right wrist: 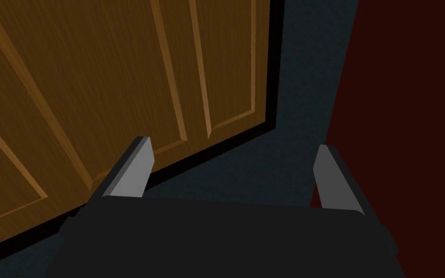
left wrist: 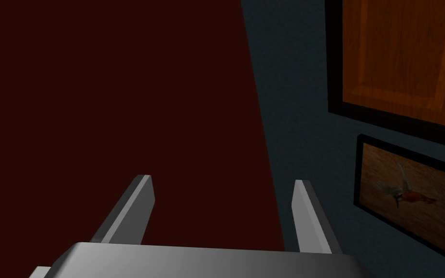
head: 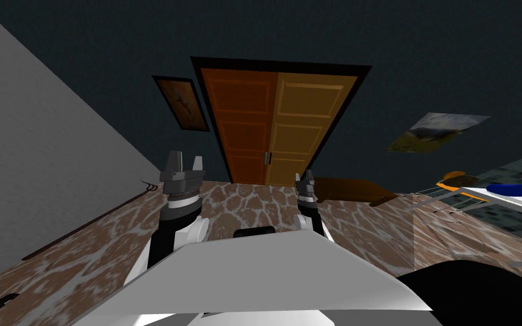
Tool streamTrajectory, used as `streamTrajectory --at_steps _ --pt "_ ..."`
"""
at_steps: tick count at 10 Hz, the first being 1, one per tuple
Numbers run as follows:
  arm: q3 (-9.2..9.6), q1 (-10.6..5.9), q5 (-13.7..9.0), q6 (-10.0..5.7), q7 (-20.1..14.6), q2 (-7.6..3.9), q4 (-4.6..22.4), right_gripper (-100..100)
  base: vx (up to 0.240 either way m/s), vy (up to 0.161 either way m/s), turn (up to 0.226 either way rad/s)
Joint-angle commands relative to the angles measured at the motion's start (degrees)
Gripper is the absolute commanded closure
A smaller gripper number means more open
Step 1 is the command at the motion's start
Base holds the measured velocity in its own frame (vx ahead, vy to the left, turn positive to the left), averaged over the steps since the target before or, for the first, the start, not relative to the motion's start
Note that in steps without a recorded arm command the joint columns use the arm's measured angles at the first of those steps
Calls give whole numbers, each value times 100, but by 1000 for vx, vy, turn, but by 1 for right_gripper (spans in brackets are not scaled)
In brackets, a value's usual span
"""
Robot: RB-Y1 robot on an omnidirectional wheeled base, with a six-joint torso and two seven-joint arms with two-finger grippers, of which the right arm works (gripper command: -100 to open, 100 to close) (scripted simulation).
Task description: Pull the door open
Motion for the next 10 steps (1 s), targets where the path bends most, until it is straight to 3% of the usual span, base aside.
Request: streamTrajectory --at_steps 1,10 --pt "4 -3 -121 -102 -190 -27 200 -100 88 -11 122" --pt "-18 -58 -879 -411 -1276 -161 1152 -100 95 -28 134"
